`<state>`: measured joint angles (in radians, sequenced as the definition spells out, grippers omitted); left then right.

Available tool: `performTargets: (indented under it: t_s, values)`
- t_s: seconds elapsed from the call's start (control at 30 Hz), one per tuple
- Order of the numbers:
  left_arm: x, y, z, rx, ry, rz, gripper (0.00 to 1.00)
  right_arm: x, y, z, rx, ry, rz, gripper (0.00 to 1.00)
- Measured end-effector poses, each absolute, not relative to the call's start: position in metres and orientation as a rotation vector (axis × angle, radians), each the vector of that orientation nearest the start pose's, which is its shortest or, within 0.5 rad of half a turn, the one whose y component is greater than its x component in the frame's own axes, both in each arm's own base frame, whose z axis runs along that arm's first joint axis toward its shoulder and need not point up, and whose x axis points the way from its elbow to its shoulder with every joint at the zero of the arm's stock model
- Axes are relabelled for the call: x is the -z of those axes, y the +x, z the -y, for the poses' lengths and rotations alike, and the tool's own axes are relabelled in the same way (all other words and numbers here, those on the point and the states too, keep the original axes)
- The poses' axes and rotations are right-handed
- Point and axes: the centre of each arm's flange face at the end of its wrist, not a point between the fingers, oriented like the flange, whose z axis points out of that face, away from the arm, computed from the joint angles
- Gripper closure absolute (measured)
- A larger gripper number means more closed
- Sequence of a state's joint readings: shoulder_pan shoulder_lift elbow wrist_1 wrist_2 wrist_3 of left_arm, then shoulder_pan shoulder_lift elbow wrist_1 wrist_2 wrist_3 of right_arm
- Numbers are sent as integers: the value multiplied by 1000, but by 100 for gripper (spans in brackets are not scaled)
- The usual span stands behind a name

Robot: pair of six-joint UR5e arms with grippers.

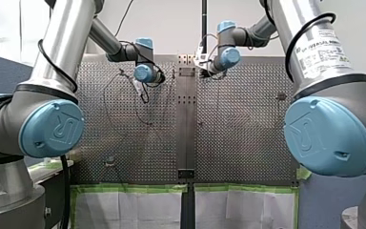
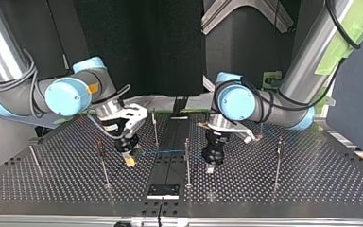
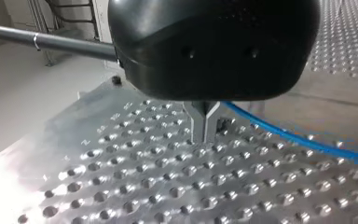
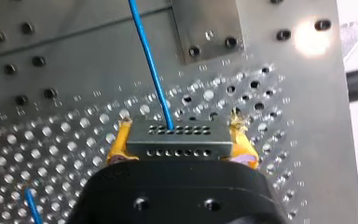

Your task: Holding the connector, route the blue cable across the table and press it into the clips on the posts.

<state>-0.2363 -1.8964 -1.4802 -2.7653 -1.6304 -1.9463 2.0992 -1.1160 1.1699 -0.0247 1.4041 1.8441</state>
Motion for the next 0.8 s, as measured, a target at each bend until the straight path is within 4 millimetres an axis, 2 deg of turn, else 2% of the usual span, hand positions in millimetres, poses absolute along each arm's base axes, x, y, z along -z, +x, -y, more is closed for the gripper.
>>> performTargets:
  t_s: [0.2,0.43,0.47,0.5,0.53,0.57,0.6,0.63,0.67,0.7,0.73,0.8]
  values:
    - [-392,589,265,457,-152,-1431,100,-418,462,520,2424,-2180,-1439,100]
    - [-390,588,263,450,-155,-1449,100,-416,459,524,2423,-2184,-1438,100]
    - [-389,587,263,450,-155,-1455,94,-416,459,524,2422,-2185,-1437,100]
    - [-388,587,263,449,-155,-1460,94,-416,459,524,2422,-2186,-1436,100]
    - [-388,586,264,447,-155,-1466,82,-416,459,524,2422,-2187,-1436,100]
    - [-387,585,264,444,-155,-1474,62,-416,459,524,2422,-2188,-1435,100]
    - [-386,584,264,440,-156,-1481,62,-416,459,524,2422,-2189,-1435,100]
    - [-386,583,264,434,-157,-1488,39,-416,459,524,2422,-2189,-1435,100]
    - [-385,582,264,424,-158,-1496,23,-416,459,524,2421,-2189,-1435,100]
    - [-384,581,264,415,-158,-1503,23,-416,459,524,2421,-2190,-1434,100]
    - [-383,580,264,406,-158,-1510,14,-416,459,524,2420,-2191,-1432,100]
    - [-382,578,264,387,-154,-1526,14,-416,460,523,2419,-2192,-1429,100]
